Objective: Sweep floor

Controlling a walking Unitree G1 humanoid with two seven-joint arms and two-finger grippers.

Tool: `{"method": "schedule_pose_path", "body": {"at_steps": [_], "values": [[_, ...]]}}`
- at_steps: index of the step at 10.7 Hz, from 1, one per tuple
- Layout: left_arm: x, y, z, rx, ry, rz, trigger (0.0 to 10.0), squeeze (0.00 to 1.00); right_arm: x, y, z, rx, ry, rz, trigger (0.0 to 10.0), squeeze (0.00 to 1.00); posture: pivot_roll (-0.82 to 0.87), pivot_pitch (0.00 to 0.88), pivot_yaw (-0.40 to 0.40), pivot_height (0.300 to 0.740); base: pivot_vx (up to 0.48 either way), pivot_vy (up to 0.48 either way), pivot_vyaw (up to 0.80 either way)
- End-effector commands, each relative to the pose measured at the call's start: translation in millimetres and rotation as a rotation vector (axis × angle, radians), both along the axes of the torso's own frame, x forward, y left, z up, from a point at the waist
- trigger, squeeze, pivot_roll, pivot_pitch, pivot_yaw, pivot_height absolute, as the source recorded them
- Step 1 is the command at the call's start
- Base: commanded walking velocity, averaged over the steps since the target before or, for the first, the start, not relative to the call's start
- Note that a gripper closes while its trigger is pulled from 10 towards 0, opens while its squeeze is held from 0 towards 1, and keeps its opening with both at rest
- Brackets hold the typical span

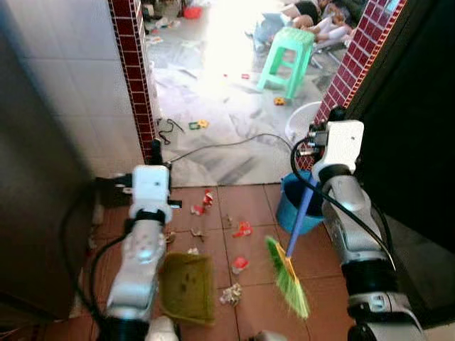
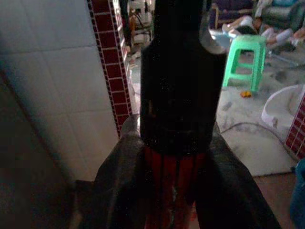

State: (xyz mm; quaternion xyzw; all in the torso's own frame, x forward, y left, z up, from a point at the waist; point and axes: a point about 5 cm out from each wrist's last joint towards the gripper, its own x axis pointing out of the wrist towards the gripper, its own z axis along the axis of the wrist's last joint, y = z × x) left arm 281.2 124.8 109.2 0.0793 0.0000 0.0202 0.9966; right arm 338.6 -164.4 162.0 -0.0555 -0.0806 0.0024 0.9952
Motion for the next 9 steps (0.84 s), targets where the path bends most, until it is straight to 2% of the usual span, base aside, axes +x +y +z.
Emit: {"method": "schedule_pose_path", "body": {"at_steps": [1,4,7,9], "values": [[6.5,-6.5,11.7,0.024,-0.069,-0.012,10.0,0.00,3.7,-5.2,13.2,-0.010,-0.047,-0.018,10.0,0.00,-0.04,0.032,-0.073,0.740,0.000,0.000,0.00],[14.2,-17.6,2.5,0.034,-0.053,-0.033,10.0,0.00,6.8,-5.2,16.0,-0.002,-0.036,-0.030,10.0,0.00,-0.06,0.081,-0.068,0.740,0.000,0.000,0.00],[21.7,-34.2,-7.1,0.012,-0.024,-0.043,10.0,0.00,12.4,-3.7,16.6,0.070,-0.013,-0.072,10.0,0.00,-0.07,0.100,-0.064,0.740,0.000,0.000,0.00],[23.7,-37.4,-18.5,-0.011,0.011,-0.012,10.0,0.00,14.3,4.1,15.7,0.122,0.004,-0.085,10.0,0.00,-0.08,0.099,-0.067,0.740,0.000,0.000,0.00]]}}
